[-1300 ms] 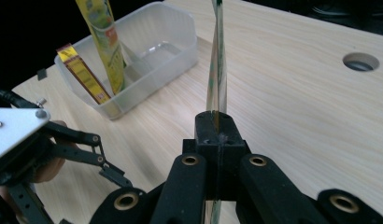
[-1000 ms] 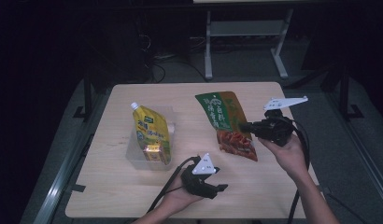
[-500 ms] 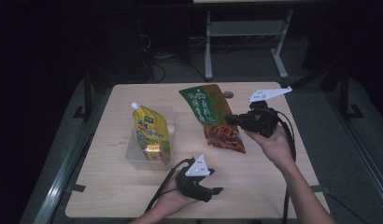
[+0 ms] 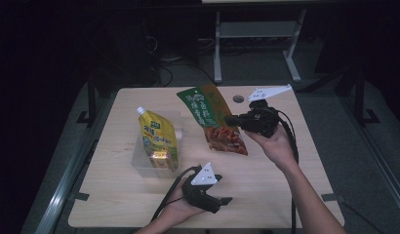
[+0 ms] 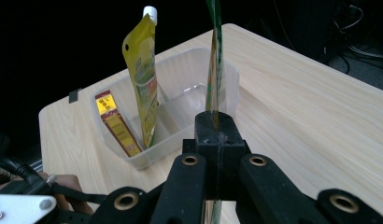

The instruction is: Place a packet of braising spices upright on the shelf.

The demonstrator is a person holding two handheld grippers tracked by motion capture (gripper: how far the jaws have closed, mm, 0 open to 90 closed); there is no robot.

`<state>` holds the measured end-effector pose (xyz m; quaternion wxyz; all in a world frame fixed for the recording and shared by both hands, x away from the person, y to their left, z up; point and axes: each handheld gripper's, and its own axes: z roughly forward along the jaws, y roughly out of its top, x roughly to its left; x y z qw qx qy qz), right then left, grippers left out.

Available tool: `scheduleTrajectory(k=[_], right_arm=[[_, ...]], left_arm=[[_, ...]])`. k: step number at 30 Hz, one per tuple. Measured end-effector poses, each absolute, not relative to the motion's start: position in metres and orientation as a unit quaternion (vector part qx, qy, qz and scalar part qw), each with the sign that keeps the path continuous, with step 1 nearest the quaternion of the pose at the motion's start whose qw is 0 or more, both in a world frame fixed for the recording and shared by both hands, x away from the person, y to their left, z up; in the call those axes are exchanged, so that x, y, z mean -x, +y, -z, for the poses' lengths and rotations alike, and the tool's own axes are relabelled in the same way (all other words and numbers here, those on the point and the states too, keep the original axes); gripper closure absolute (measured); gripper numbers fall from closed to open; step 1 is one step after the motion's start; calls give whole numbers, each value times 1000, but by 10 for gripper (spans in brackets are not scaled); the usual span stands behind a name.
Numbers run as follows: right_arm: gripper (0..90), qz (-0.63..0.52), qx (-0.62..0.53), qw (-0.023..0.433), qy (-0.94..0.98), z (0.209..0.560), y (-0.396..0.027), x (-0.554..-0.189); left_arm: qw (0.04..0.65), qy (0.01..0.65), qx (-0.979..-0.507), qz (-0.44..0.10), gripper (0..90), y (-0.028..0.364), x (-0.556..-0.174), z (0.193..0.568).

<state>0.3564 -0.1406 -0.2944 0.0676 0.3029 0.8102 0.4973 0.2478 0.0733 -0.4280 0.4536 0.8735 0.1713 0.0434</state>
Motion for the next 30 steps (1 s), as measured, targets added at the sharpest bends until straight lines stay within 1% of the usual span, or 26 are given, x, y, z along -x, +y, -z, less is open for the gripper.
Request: scheduleTrajectory(k=[8,30], right_arm=[[900,-505,-292,65,810,289,-126,-366],[900,-521,-262,54,811,282,-68,-404]], left_arm=[[457,172,-872,-44,239,75,-247,428],[461,164,-871,-43,230,76,-245,428]])
